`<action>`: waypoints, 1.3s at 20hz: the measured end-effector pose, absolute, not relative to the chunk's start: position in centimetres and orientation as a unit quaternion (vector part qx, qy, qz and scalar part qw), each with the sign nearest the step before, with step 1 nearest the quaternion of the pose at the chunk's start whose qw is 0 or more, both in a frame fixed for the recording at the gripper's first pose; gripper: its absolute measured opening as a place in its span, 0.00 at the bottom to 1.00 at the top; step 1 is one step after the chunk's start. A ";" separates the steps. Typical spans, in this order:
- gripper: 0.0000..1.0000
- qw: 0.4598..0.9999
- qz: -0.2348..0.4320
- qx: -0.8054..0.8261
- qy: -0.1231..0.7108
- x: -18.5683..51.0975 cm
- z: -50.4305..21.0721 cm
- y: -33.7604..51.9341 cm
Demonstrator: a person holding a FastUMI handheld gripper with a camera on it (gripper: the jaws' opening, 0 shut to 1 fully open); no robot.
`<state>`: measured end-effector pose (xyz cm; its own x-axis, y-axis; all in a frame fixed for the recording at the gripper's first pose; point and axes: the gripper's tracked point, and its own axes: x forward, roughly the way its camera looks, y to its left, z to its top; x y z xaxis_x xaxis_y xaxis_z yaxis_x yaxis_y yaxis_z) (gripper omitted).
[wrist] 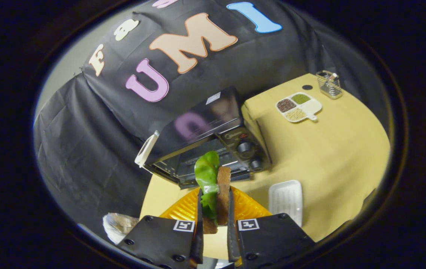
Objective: Open the toaster oven, put the food inside, and close the toaster oven door.
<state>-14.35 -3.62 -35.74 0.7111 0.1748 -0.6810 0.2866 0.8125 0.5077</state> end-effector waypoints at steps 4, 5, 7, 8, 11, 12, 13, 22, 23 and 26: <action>0.27 0.859 -0.036 0.343 0.377 -11.7 -37.8 -0.1; 0.27 0.855 -0.040 0.354 0.376 -11.1 -38.3 0.6; 0.27 0.848 -0.048 0.375 0.373 -9.9 -39.3 1.7; 0.27 0.843 -0.052 0.385 0.371 -9.4 -39.8 2.3; 0.27 0.830 -0.063 0.423 0.358 -7.6 -41.1 3.6; 0.27 0.825 -0.066 0.440 0.350 -7.0 -41.3 4.1; 0.27 0.820 -0.070 0.456 0.339 -6.3 -41.6 4.4; 0.27 0.804 -0.086 0.517 0.280 -2.1 -43.9 5.2; 0.27 0.804 -0.086 0.521 0.273 -1.5 -44.0 5.3; 0.27 0.801 -0.093 0.529 0.265 -0.6 -44.8 5.3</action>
